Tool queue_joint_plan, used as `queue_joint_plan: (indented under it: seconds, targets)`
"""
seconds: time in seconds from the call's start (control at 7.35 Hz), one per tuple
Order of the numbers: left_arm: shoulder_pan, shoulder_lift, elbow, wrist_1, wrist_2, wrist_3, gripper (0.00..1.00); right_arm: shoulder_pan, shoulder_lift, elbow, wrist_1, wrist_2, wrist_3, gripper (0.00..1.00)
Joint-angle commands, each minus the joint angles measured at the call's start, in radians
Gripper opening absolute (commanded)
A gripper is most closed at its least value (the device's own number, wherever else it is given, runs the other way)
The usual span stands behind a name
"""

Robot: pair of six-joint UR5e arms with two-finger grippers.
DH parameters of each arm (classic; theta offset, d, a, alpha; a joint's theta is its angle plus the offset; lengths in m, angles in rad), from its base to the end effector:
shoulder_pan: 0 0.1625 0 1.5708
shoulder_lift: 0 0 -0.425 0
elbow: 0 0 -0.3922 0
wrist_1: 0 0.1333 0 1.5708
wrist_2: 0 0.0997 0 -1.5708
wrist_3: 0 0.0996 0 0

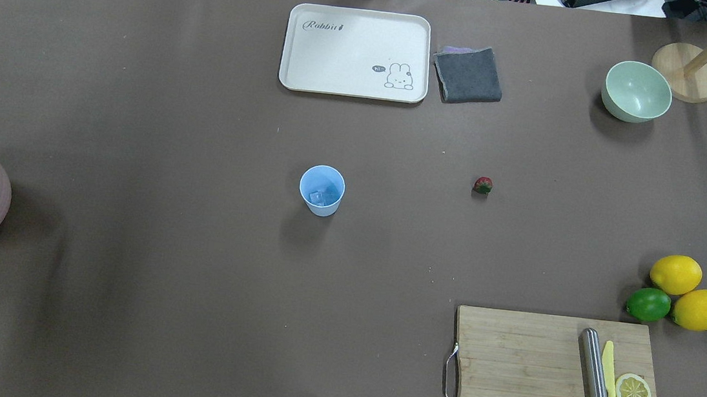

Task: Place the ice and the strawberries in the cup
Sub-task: 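Grasp another ice cube from the pink bowl with the left gripper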

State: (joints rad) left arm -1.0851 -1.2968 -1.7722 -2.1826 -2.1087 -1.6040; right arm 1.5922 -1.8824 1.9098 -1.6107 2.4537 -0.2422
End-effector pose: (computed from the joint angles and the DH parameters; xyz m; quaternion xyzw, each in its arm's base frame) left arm 0.1166 -0.3971 0.6223 -0.0926 0.3507 -0.4329 0.8253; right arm 0.0641 -0.3594 0.6208 0.0505 -0.4243 -0.0970 0.8989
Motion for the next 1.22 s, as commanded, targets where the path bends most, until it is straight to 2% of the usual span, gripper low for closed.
queue_joint_plan:
  seconds: [0.0, 0.54, 0.68, 0.95, 1.09]
  targets:
    - [0.037, 0.033, 0.000, -0.070, 0.009, -0.112, 0.74, 0.005, -0.007, 0.009, -0.001, 0.014, 0.000, 1.00]
    - [0.071, 0.039, 0.002, -0.080, 0.042, -0.131, 0.69, 0.029, -0.026, 0.035, -0.003, 0.017, 0.000, 1.00]
    - [0.073, 0.039, 0.005, -0.080, 0.044, -0.132, 0.57, 0.034, -0.026, 0.037, -0.003, 0.017, 0.000, 1.00]
    - [0.071, 0.040, 0.002, -0.079, 0.046, -0.133, 0.42, 0.051, -0.026, 0.043, -0.009, 0.019, 0.000, 1.00]
    - [0.073, 0.051, -0.004, -0.079, 0.046, -0.133, 0.28, 0.051, -0.027, 0.043, -0.011, 0.018, 0.000, 1.00]
